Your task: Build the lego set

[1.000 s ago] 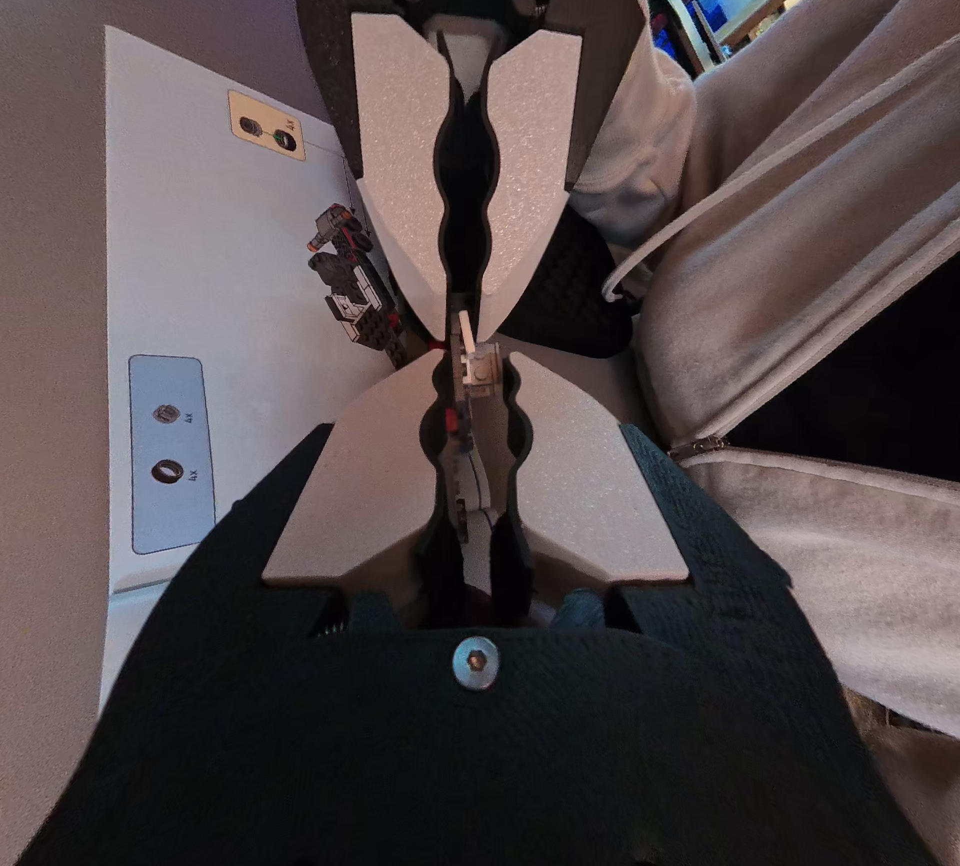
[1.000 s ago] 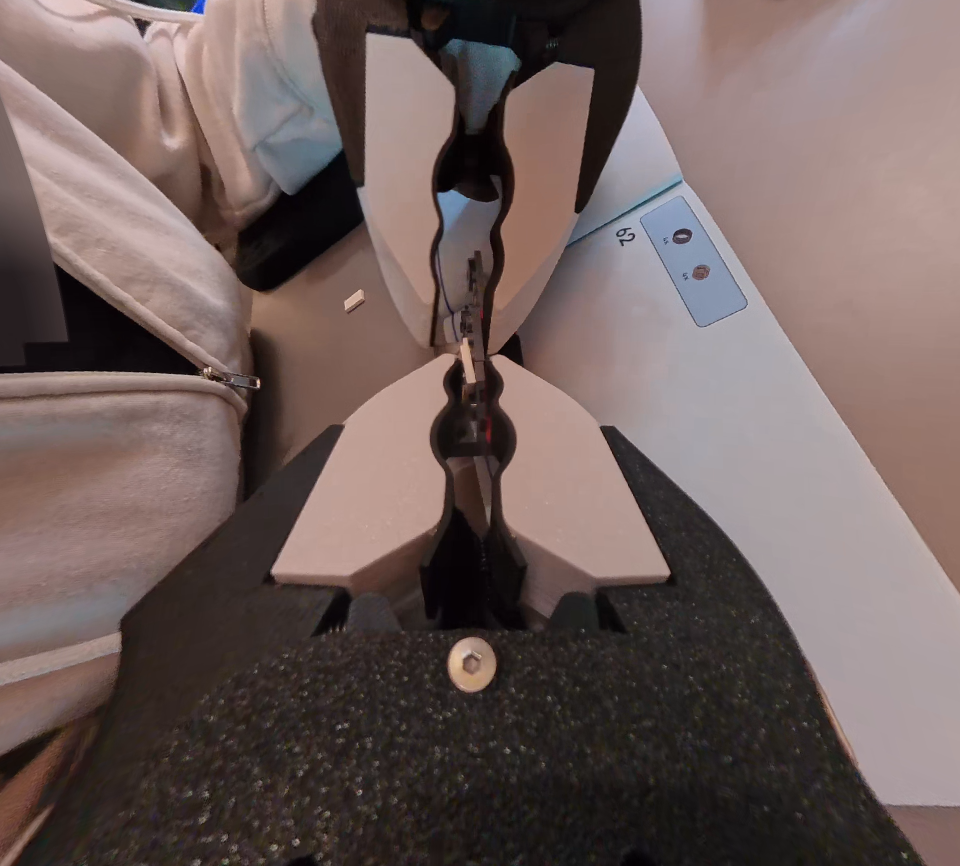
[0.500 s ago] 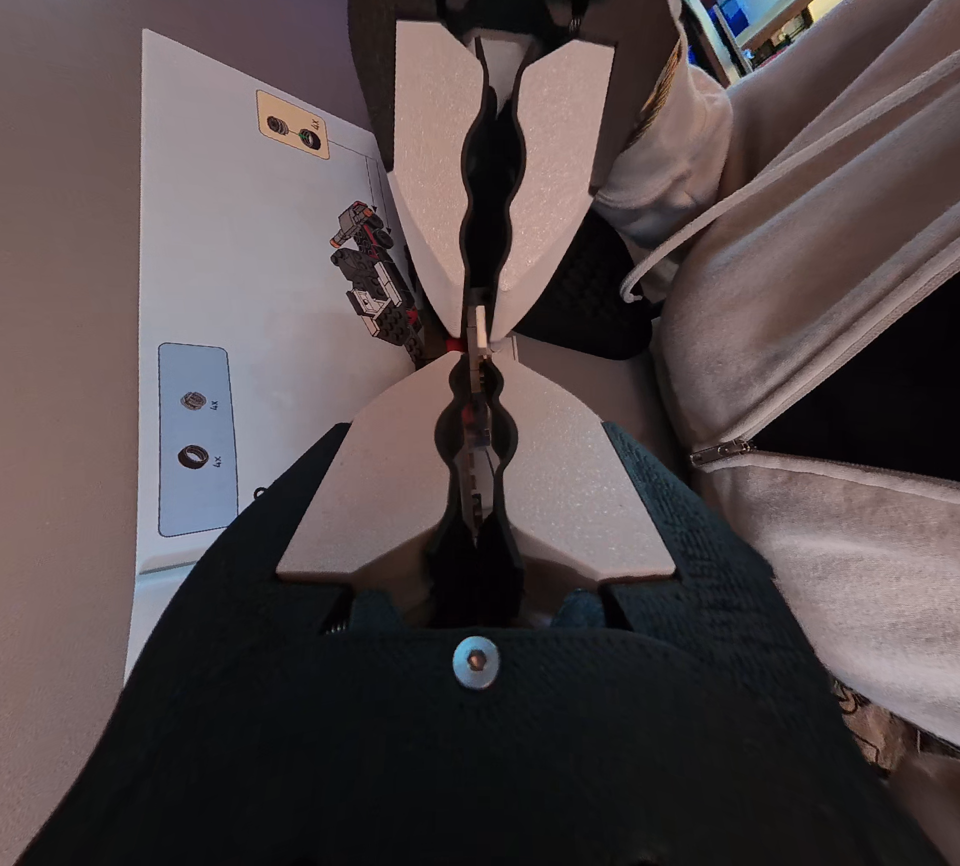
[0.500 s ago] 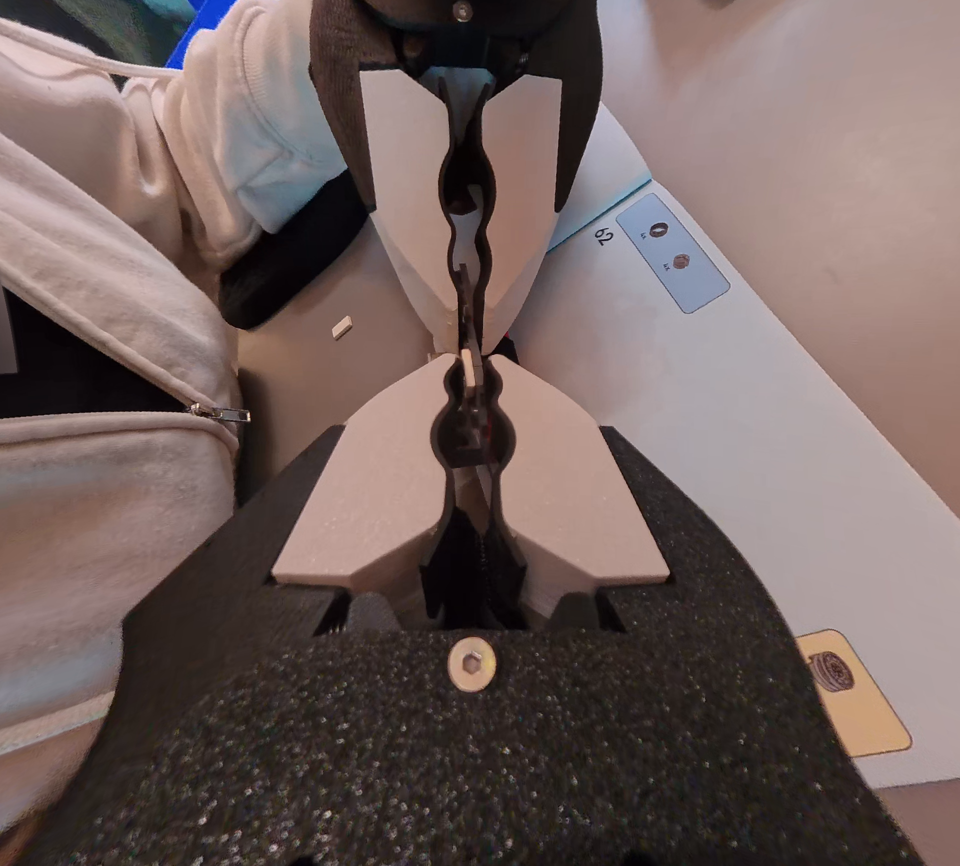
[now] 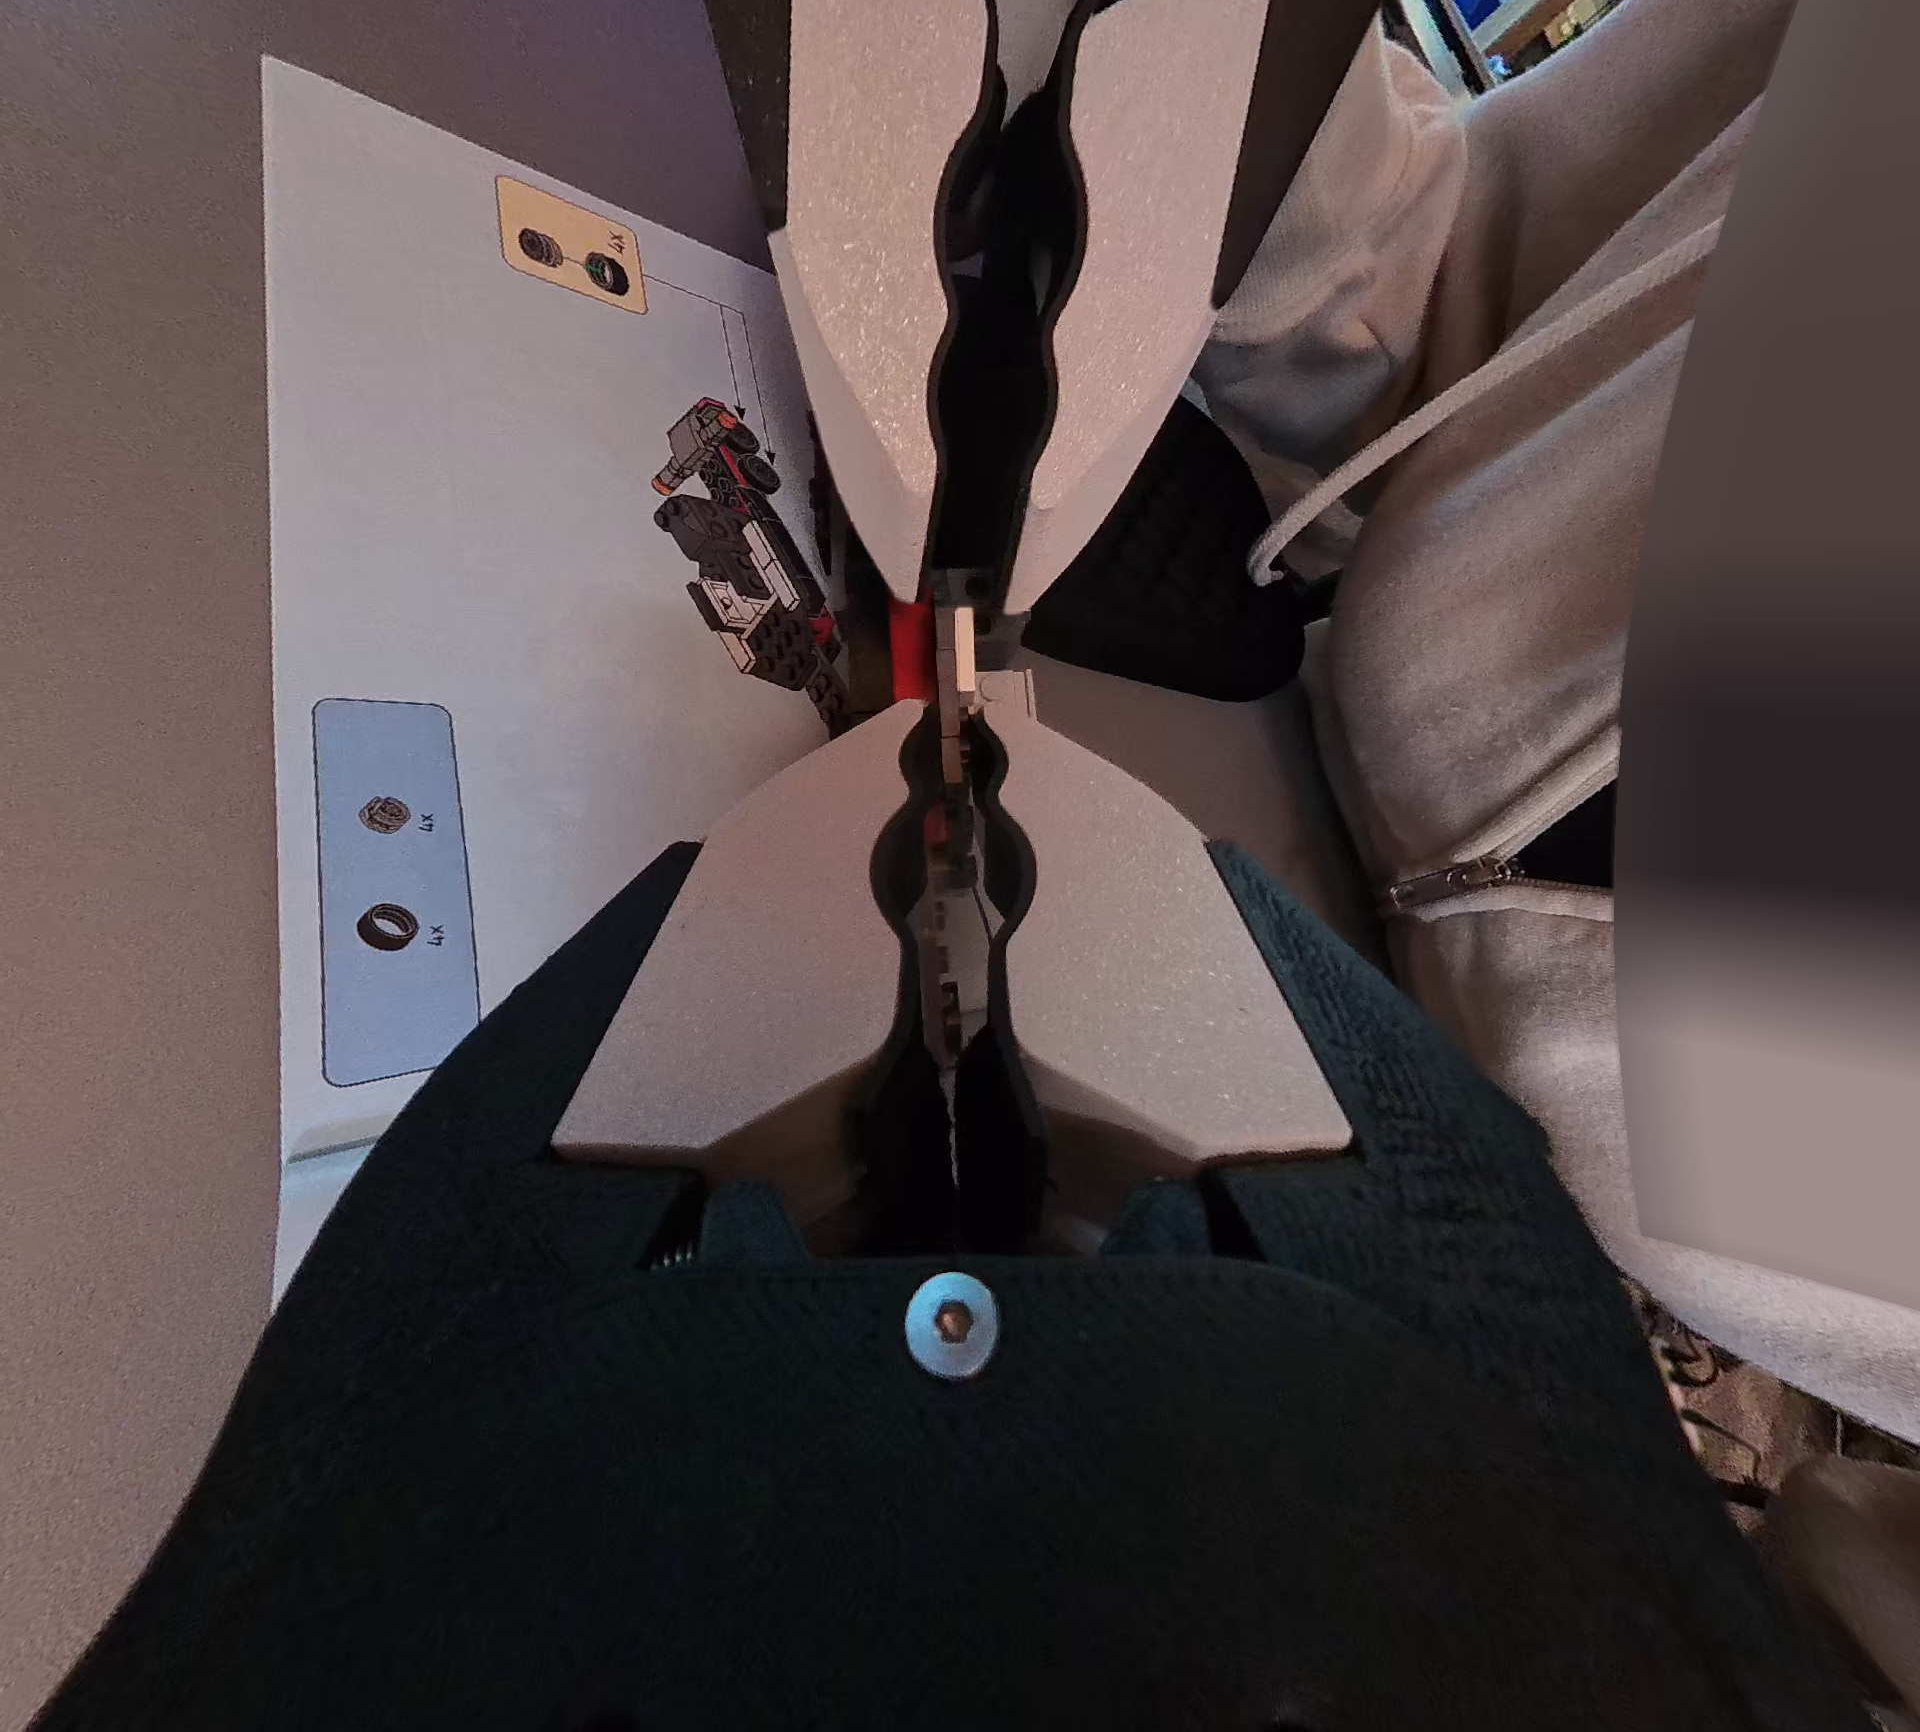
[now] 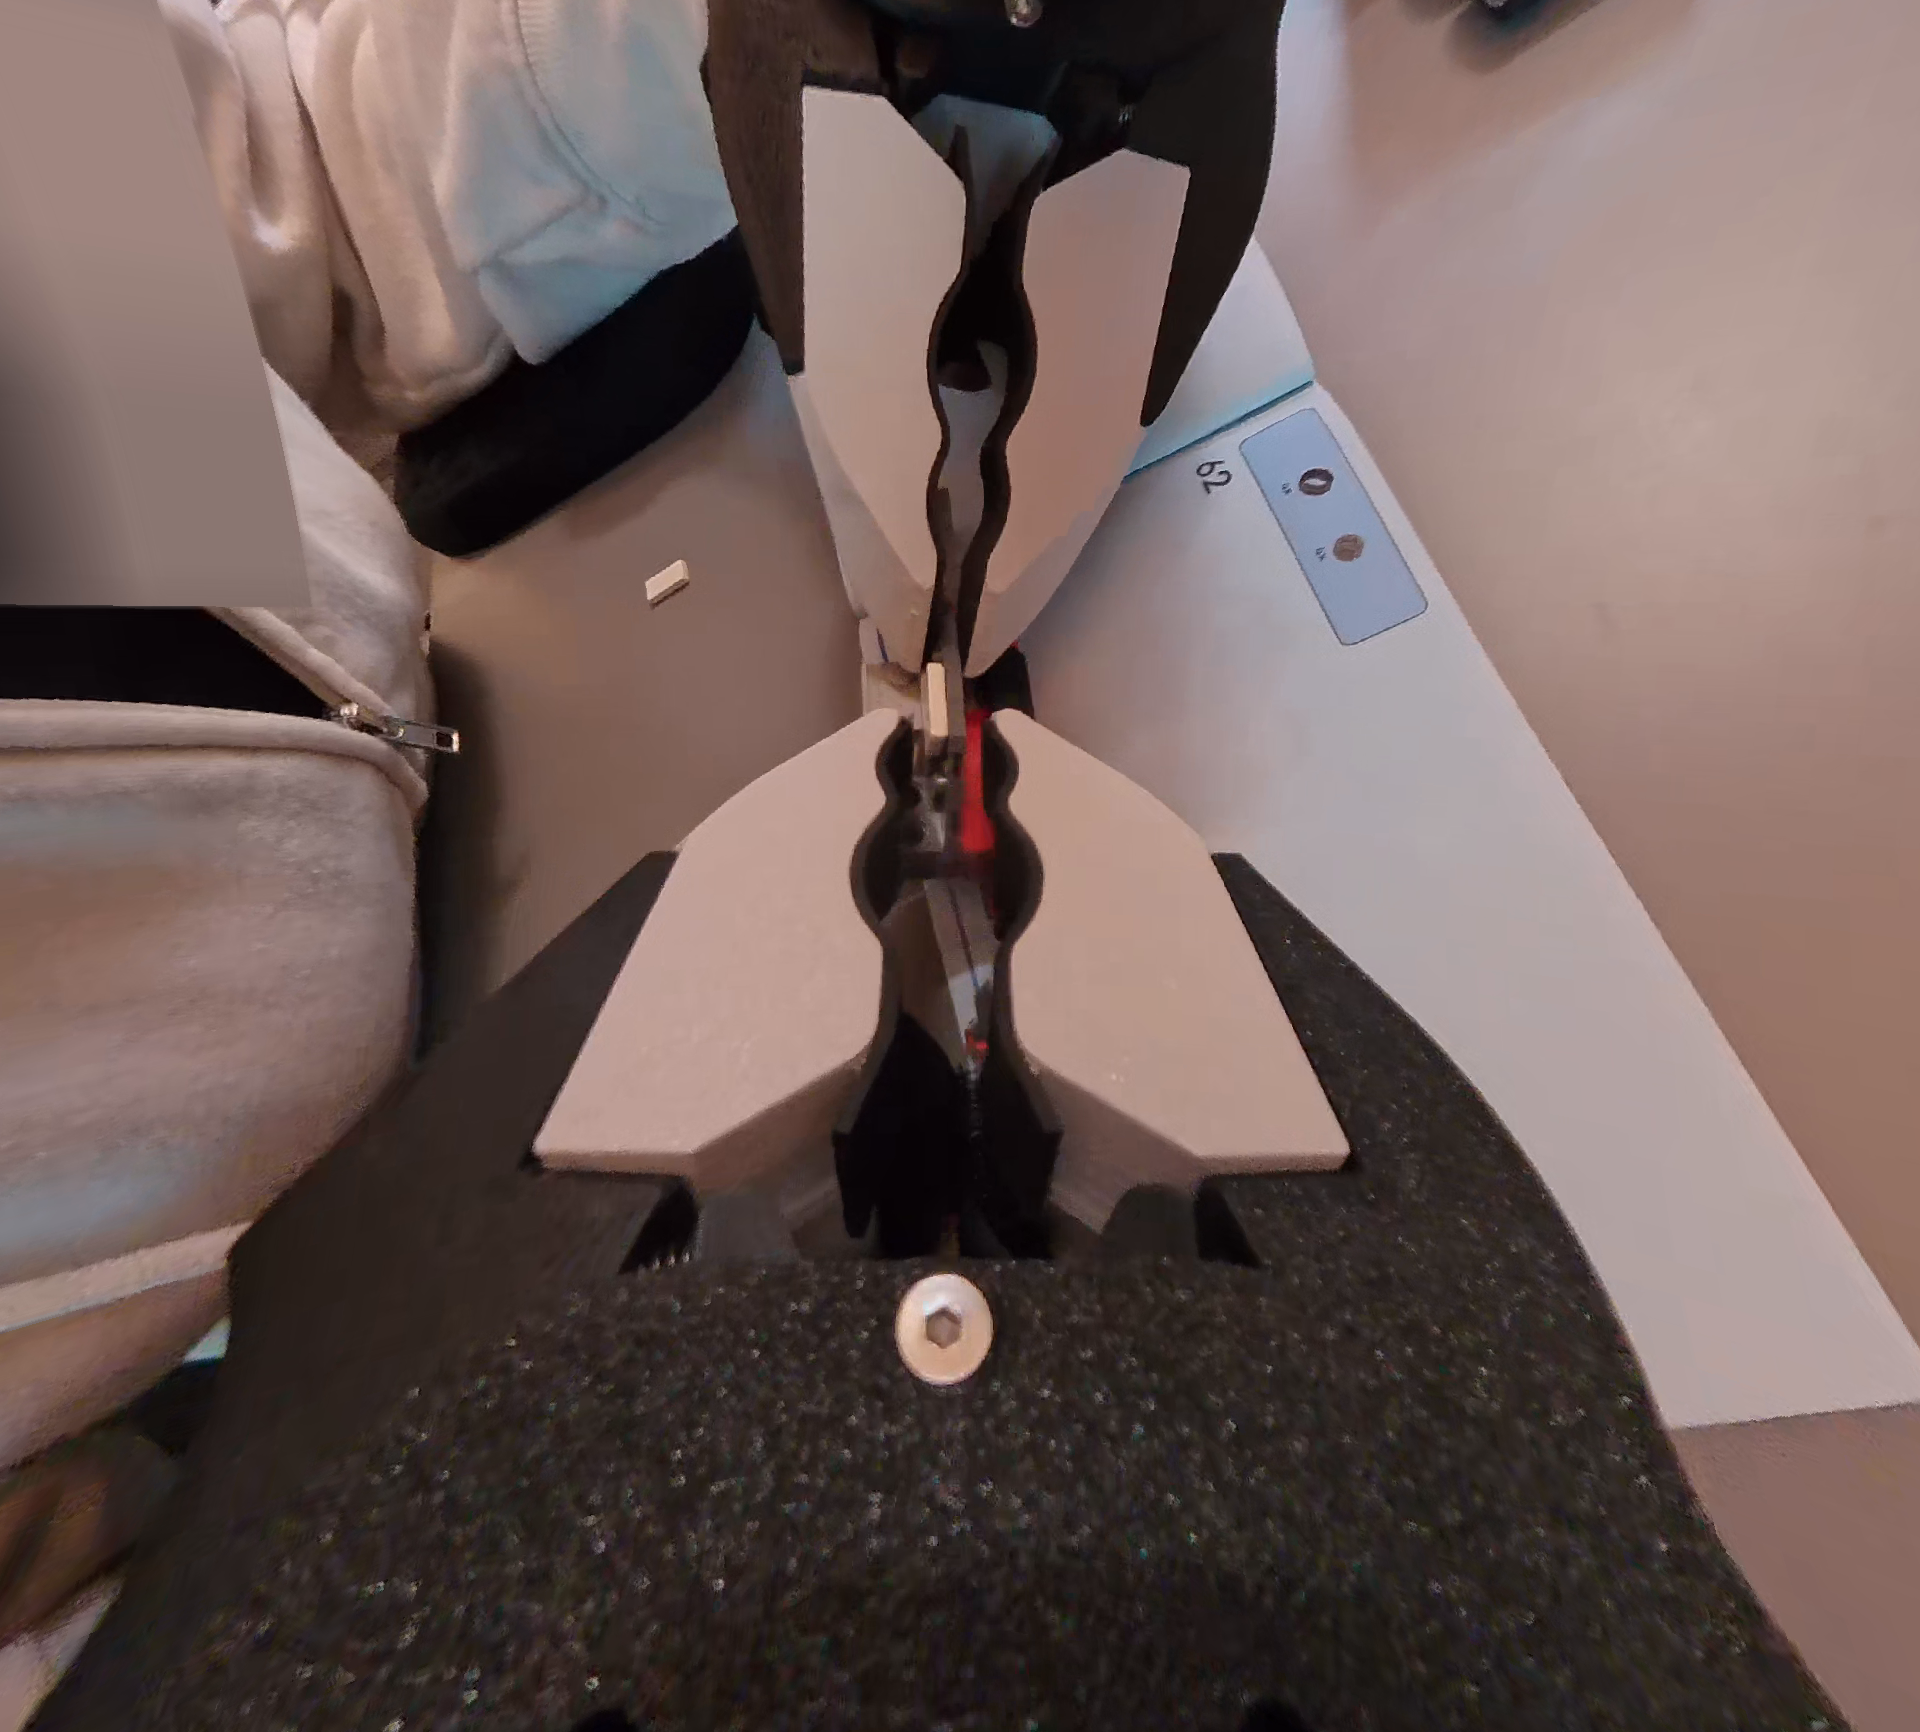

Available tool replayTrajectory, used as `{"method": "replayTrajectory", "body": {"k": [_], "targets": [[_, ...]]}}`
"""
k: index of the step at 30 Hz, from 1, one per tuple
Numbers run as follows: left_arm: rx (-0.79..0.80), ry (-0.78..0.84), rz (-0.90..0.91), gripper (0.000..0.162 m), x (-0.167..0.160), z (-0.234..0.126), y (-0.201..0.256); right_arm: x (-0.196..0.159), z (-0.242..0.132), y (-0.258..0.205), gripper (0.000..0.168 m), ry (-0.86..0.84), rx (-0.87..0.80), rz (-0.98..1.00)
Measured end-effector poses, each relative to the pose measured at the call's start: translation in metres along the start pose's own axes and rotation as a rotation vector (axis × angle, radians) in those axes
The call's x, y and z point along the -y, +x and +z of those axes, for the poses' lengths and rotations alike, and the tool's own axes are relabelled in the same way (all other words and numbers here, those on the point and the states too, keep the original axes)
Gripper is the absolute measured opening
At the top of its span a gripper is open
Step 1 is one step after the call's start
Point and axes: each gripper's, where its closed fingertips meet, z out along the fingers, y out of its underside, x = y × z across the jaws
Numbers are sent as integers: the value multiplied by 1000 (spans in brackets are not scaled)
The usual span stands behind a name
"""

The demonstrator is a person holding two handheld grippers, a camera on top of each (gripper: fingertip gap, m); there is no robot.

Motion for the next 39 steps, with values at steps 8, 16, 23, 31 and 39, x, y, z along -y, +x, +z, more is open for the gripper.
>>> {"method": "replayTrajectory", "body": {"k": [8, 16, 23, 31, 39], "targets": [[-18, 20, 31, 13, 5, 2, 5, -4, 11, -4, 6, -16, 47, -19], [27, 17, 126, 7, 4, 4, 4, -5, 11, -6, 6, -28, 57, -20], [56, -61, 212, 7, 1, 7, 7, -9, 12, -11, 6, -88, 125, 19], [27, -37, 64, 7, 2, 3, 4, -4, 9, -4, 12, -56, 42, -41], [5, -34, 33, 7, 3, 5, 5, -1, 8, -6, 7, -31, 62, -47]]}}
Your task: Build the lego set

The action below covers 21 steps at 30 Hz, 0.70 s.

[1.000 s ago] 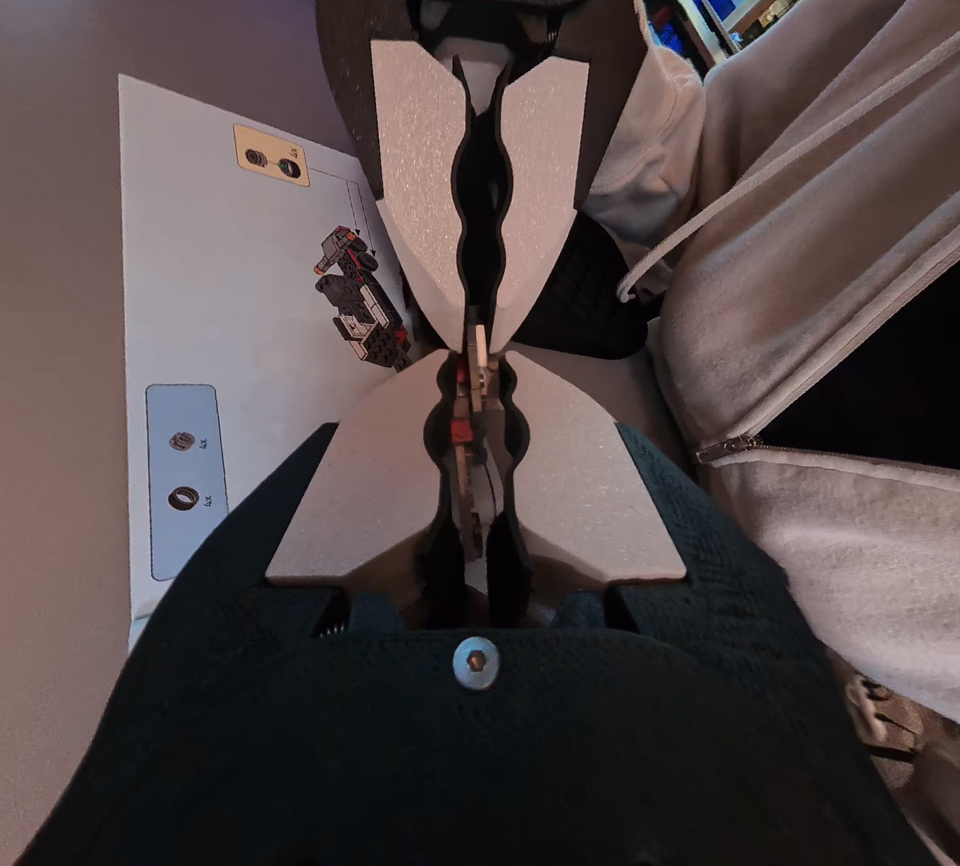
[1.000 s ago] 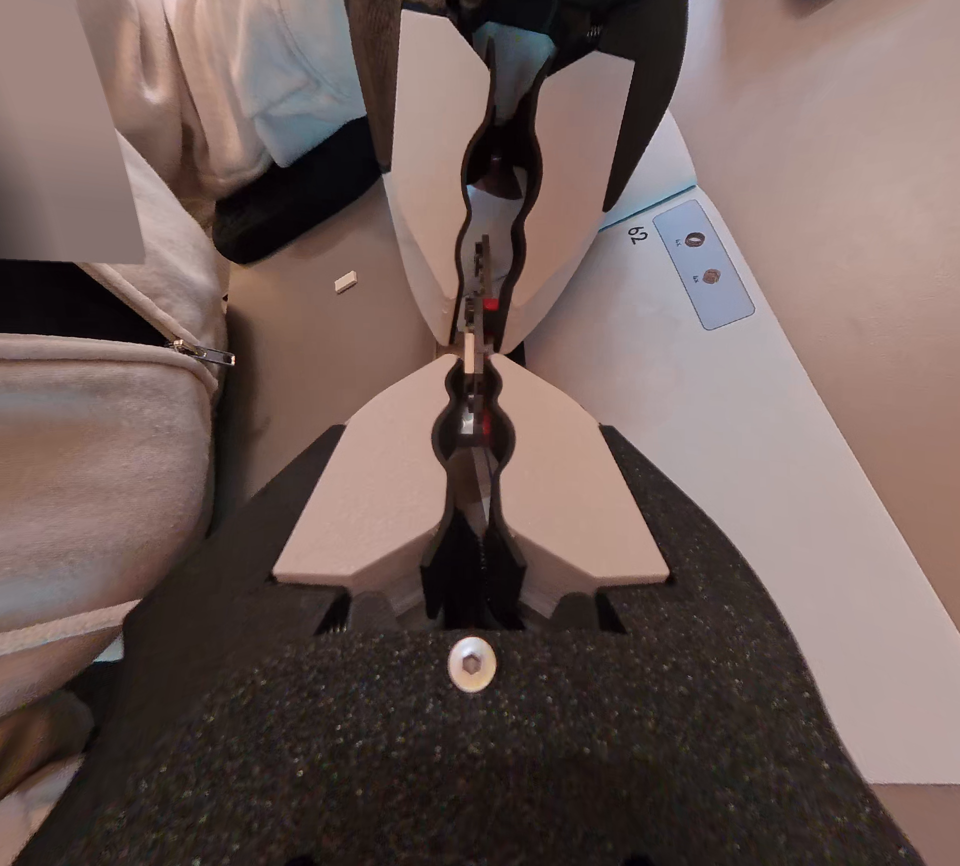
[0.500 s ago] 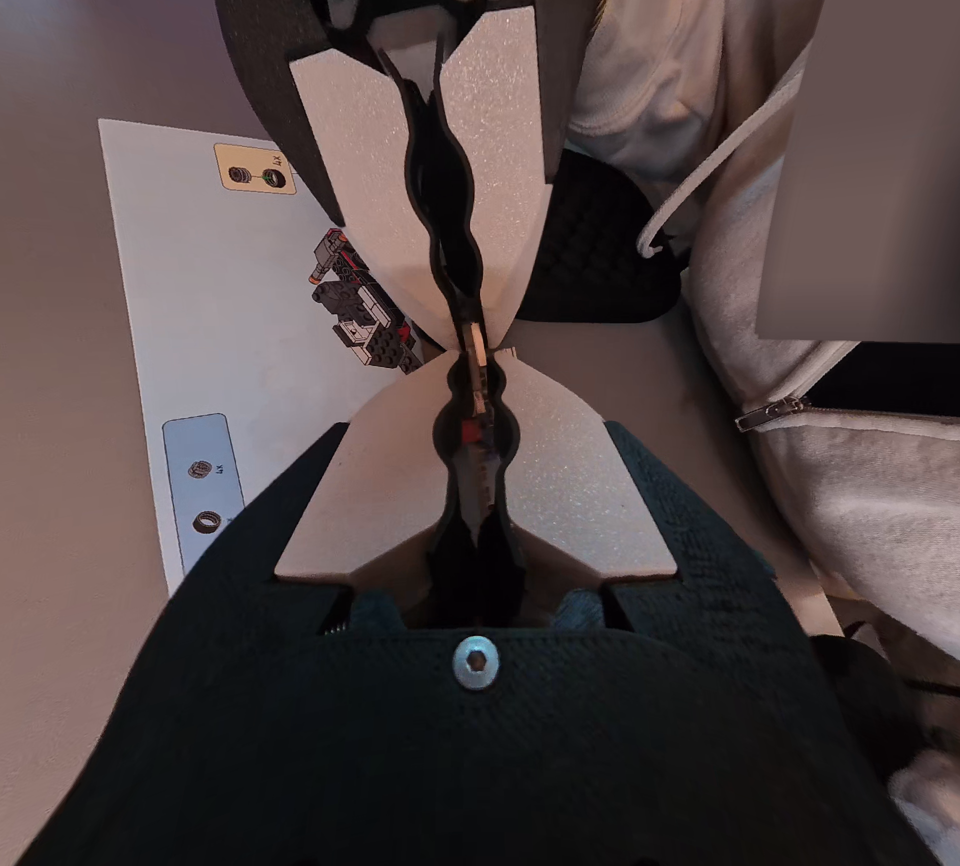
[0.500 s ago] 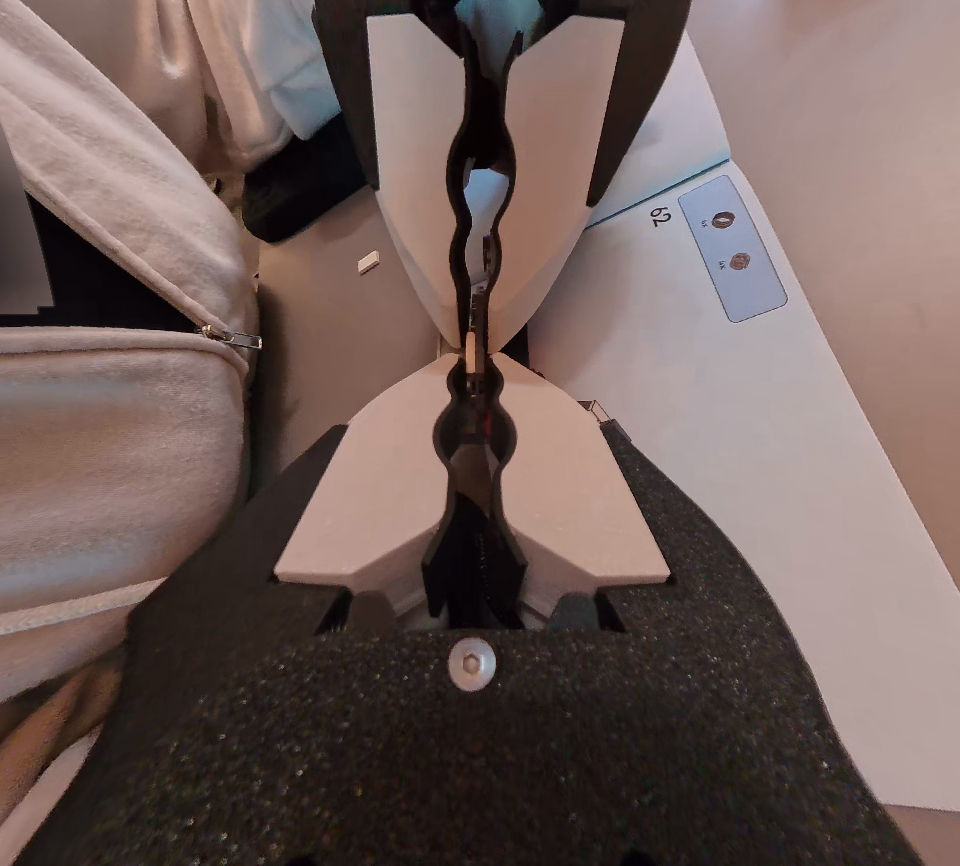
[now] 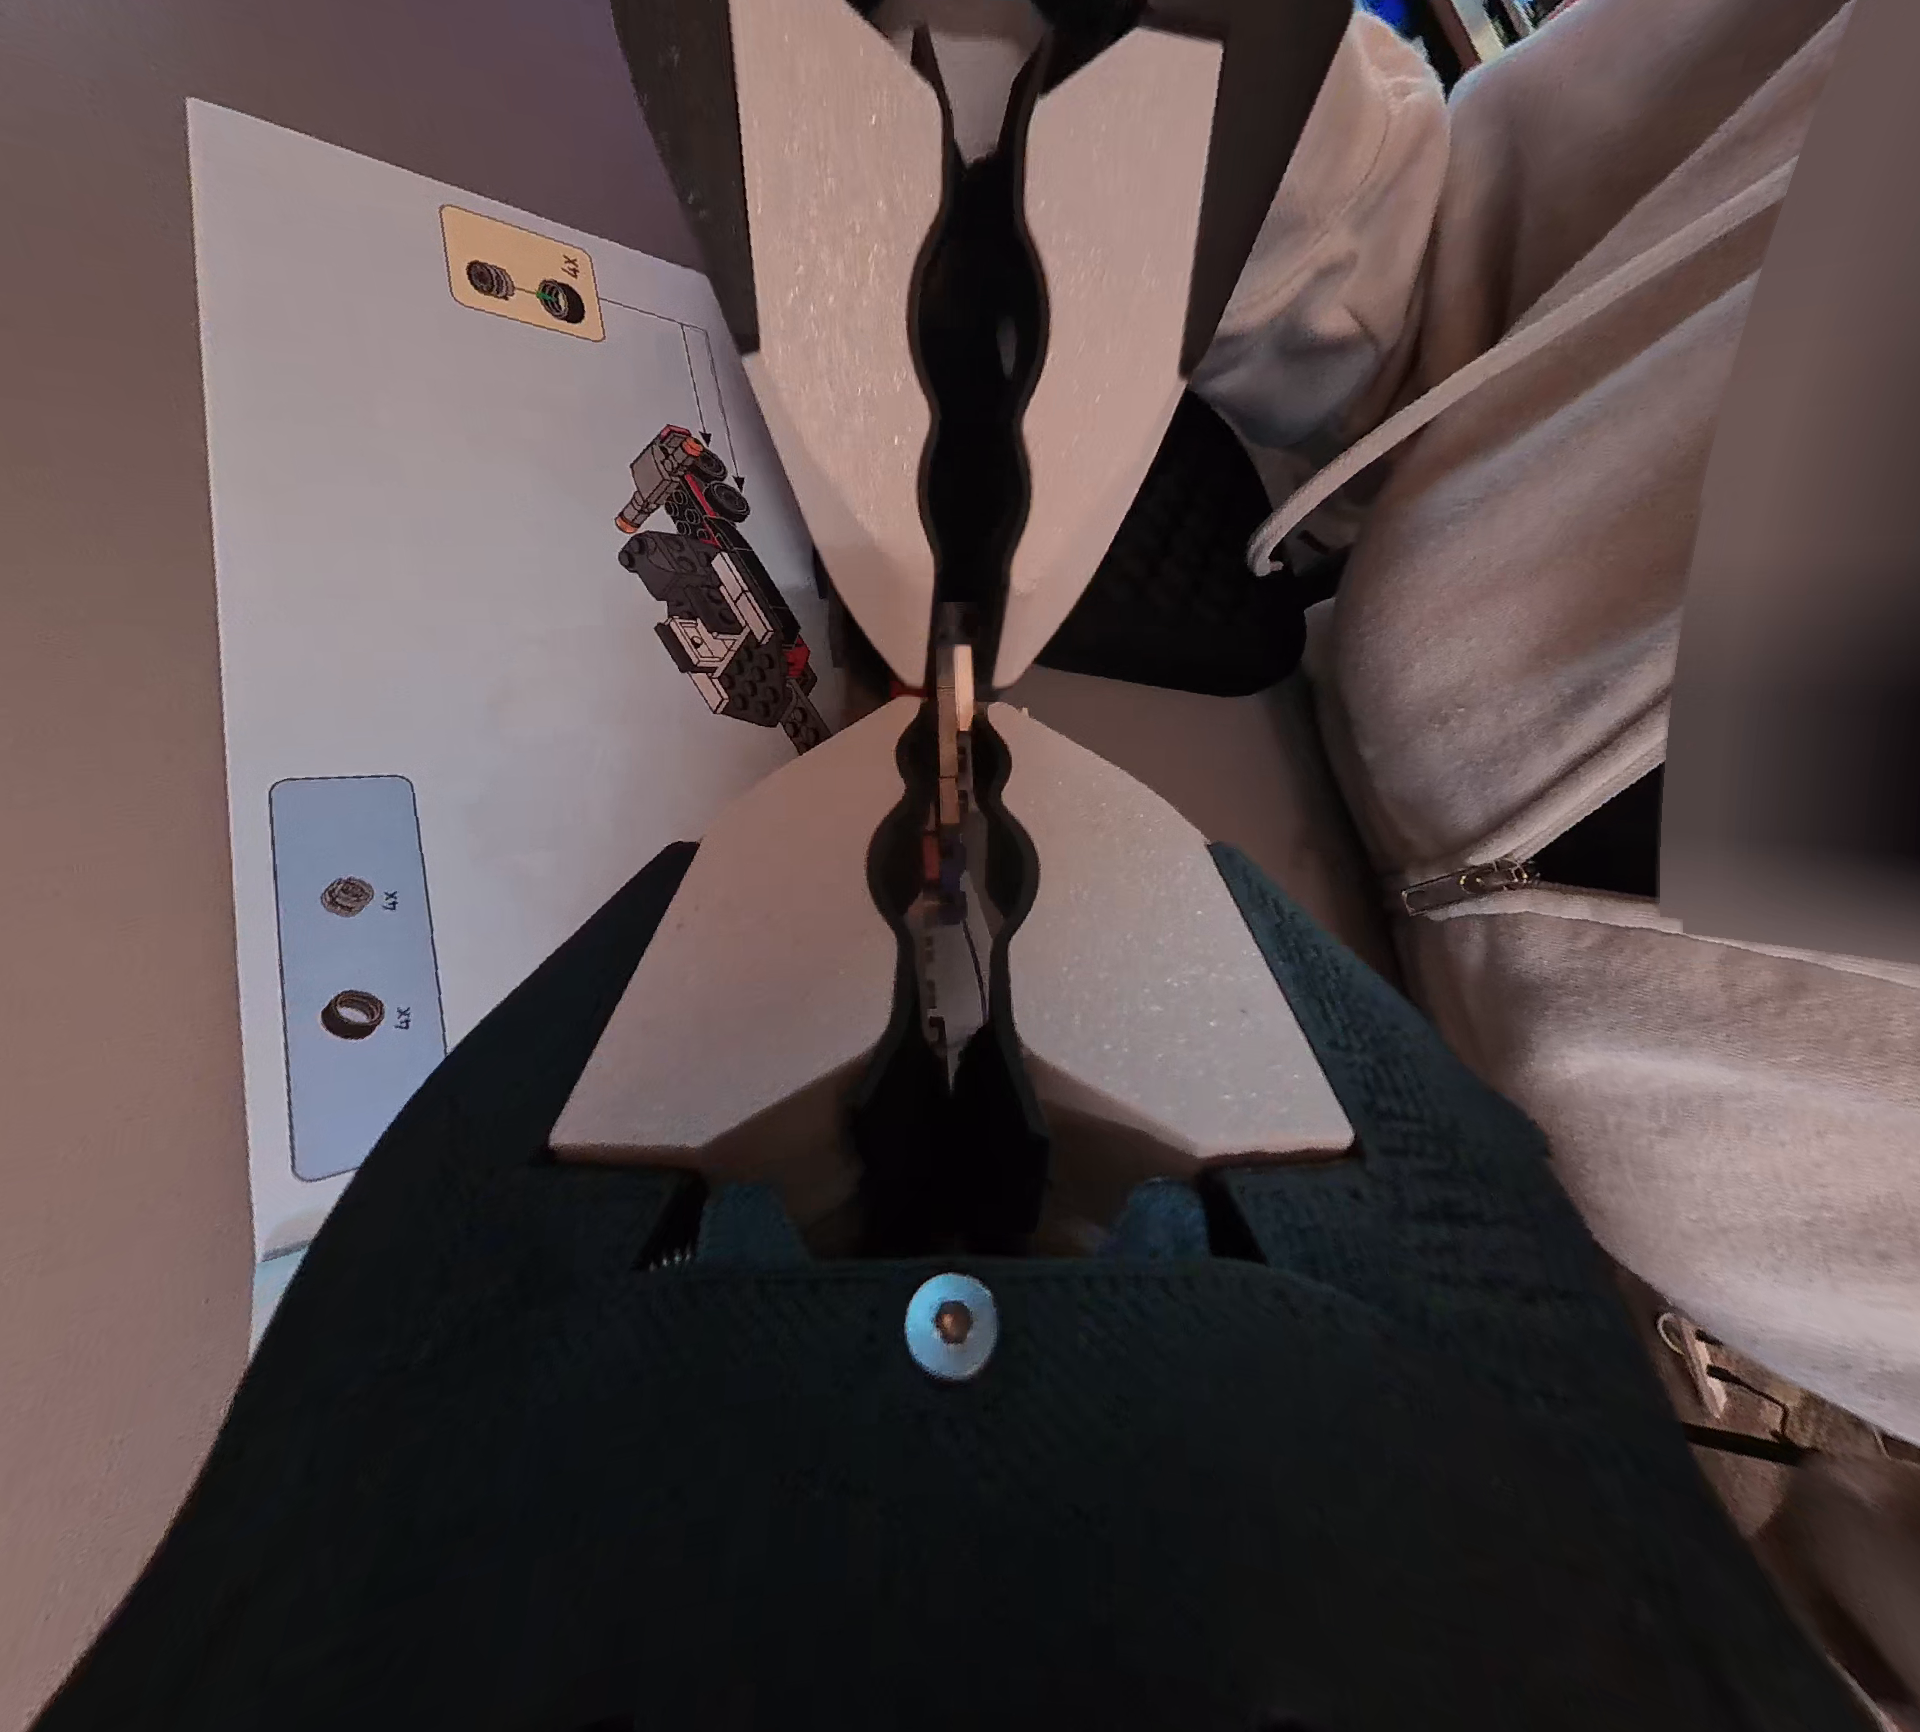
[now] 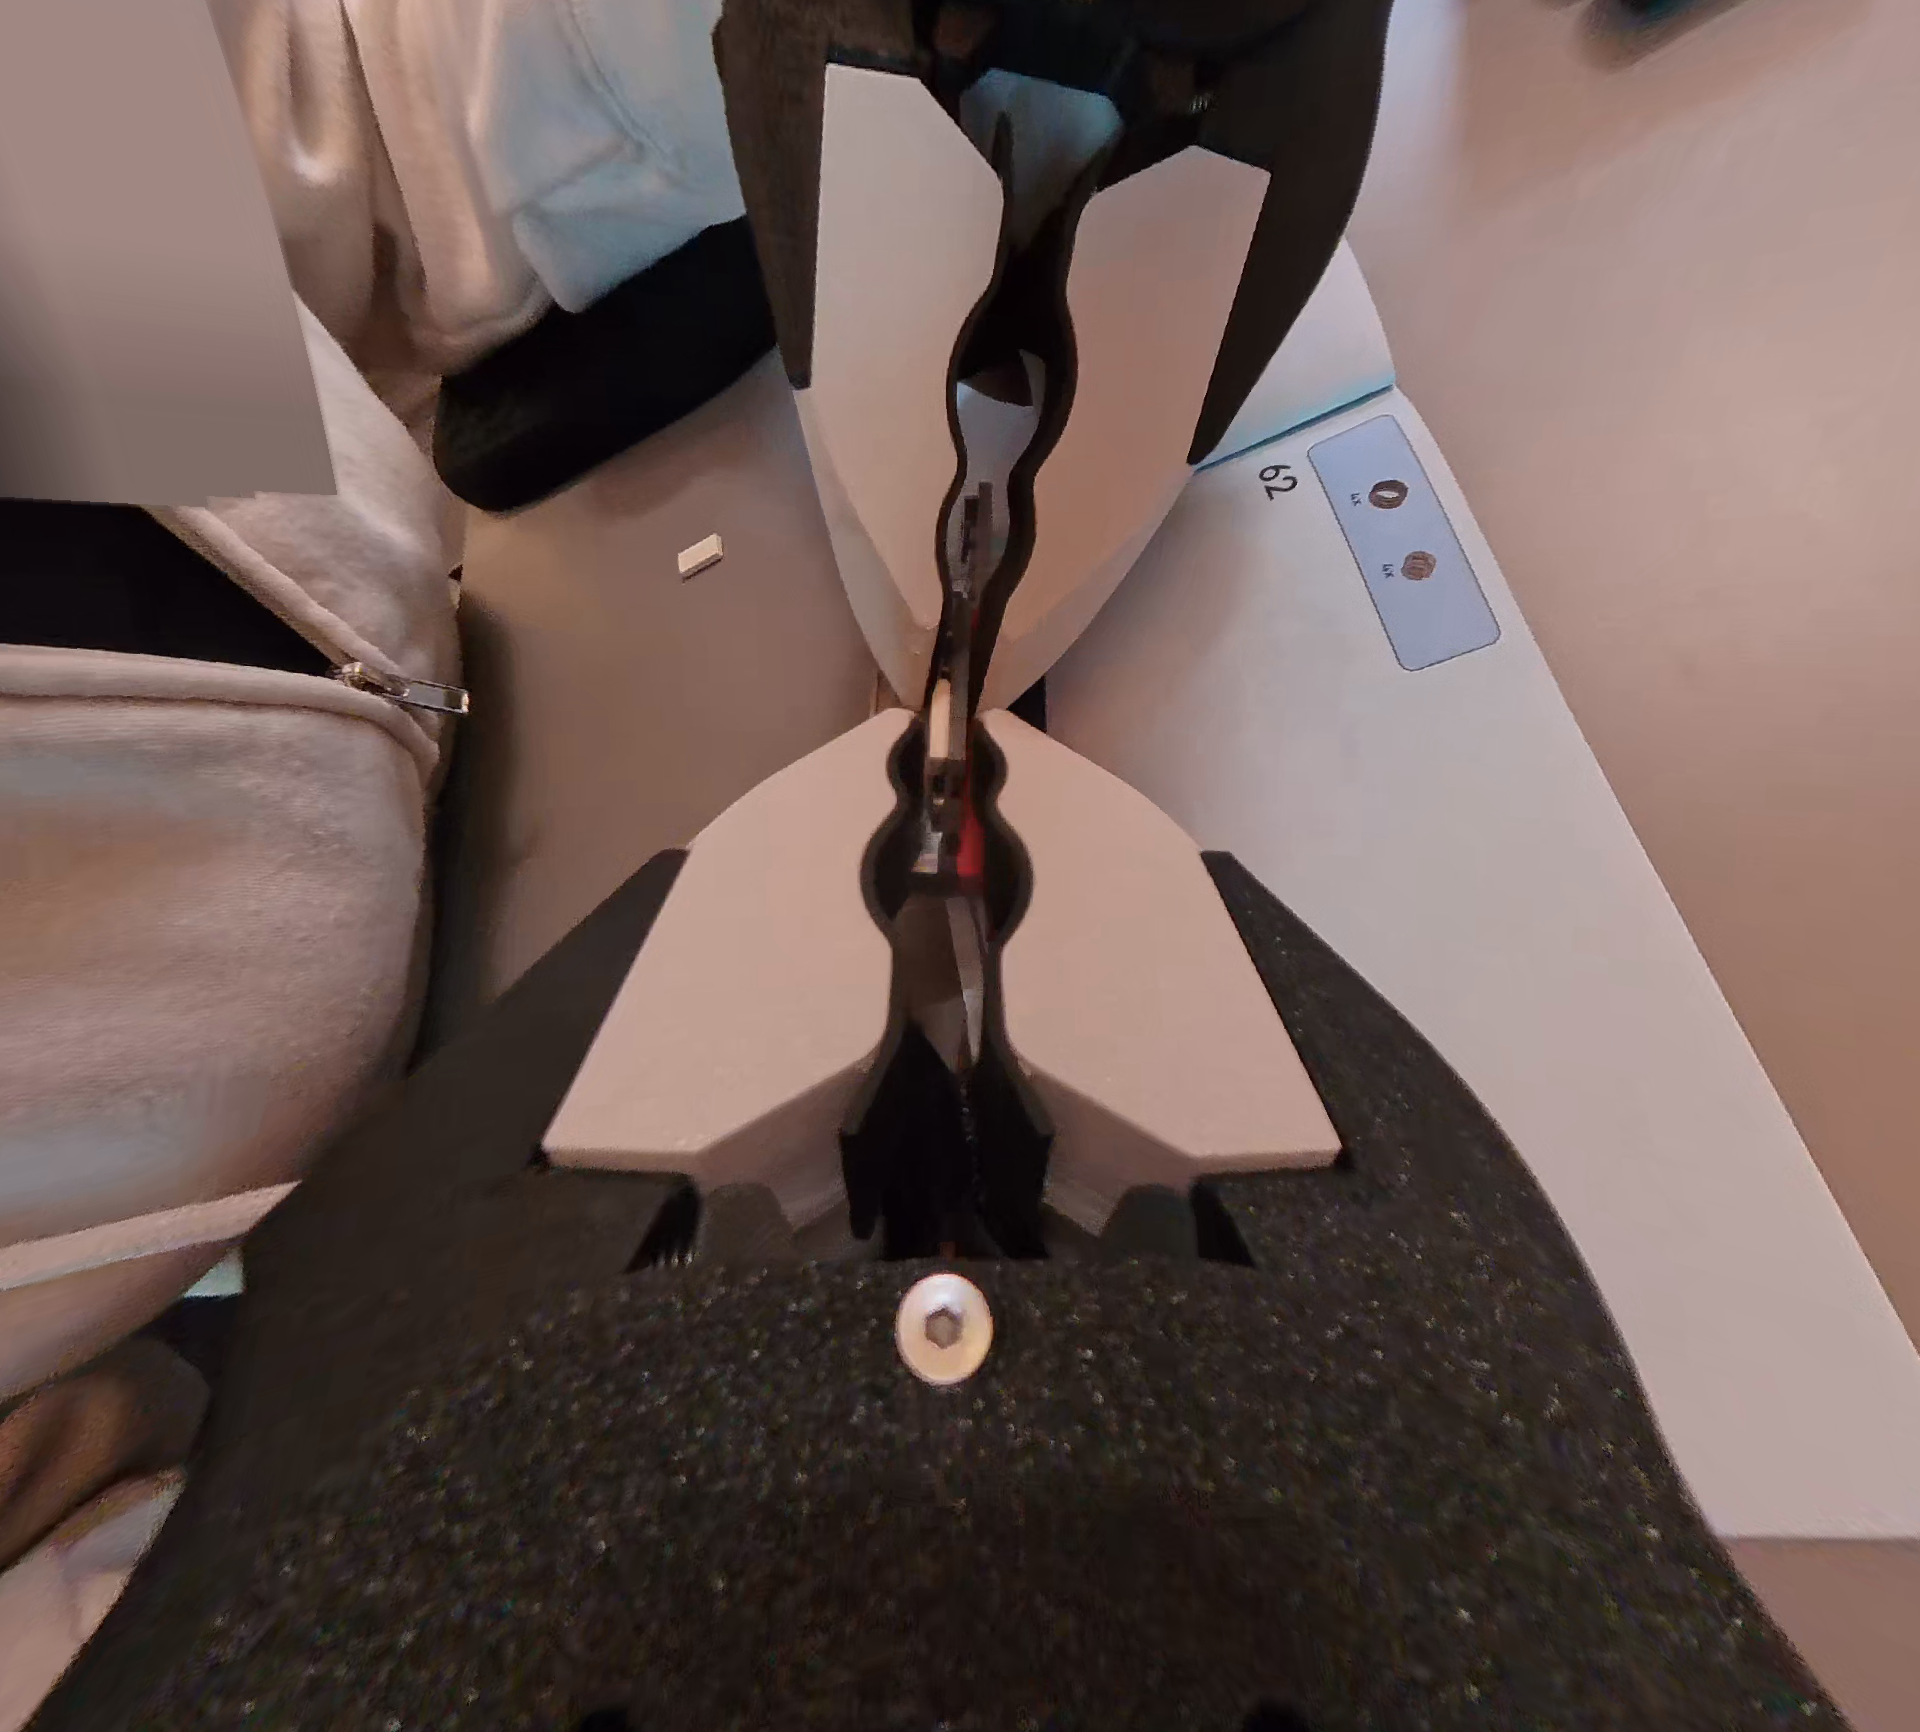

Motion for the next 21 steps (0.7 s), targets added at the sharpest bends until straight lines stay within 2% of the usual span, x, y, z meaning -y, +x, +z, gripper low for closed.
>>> {"method": "replayTrajectory", "body": {"k": [4, 7, 9, 11, 16, 19, 21], "targets": [[-15, 46, -43, 7, 5, -4, -3, 5, -2, 5, 6, 1, 21, 76], [-2, 137, -56, 21, 18, -24, -1, 3, -3, 16, 6, -36, 59, 229], [60, 180, -48, 24, 23, -42, -1, 3, -3, 19, 6, -56, 115, 289], [140, 197, -48, 27, 22, -58, 1, 1, -3, 30, 8, -79, 92, 324], [348, 186, -43, 27, 8, -84, 18, -1, -6, 41, 13, -150, 106, 340], [410, 192, -46, 27, -8, -86, 39, 10, -11, 40, 16, -105, 103, 312], [461, 140, -62, 28, -30, -82, 51, 22, -21, 38, 17, -40, 44, 241]]}}
